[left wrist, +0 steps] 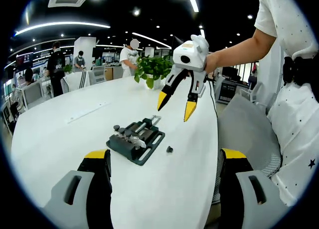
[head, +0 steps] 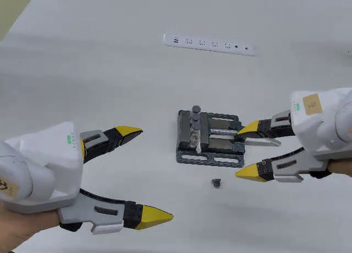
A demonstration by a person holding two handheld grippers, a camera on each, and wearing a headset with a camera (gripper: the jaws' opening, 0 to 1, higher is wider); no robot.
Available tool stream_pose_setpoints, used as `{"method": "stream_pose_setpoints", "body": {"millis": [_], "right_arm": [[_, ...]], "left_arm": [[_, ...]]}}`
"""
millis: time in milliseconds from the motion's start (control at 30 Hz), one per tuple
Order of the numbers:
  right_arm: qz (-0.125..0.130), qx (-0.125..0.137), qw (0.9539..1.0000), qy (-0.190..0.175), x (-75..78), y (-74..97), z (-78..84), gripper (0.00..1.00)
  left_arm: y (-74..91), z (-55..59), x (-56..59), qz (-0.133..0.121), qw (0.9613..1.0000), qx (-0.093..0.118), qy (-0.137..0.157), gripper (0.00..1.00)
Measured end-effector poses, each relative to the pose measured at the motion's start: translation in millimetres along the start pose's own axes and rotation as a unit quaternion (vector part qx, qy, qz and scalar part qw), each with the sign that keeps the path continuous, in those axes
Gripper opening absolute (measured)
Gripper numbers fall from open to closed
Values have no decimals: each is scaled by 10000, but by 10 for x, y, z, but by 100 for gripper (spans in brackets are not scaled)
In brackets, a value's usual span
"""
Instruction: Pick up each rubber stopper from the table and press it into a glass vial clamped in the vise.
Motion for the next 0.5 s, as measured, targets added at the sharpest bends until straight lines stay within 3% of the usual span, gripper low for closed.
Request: {"method": "stream_pose_setpoints", "body": {"millis": [267, 500], "right_arm": [[-151, -394, 9977, 529, -134, -181, 146, 35], [-214, -682, 9926, 980, -177, -368, 209, 30]], "left_arm": [[-4, 21, 6, 8, 10000, -34, 18, 89], [6, 43, -1, -13, 10000, -42, 46, 89]]}}
Point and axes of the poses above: the centre of the closed fingertips' face, and the gripper's own axes: y roughly backward along the fingers, x roughly to its right, z roughly out of its underside, the point moved 10 cm from there along y, roughly backward along the fingers, and after that the axes turned 11 degrees about -y, right-handed, at the moved point
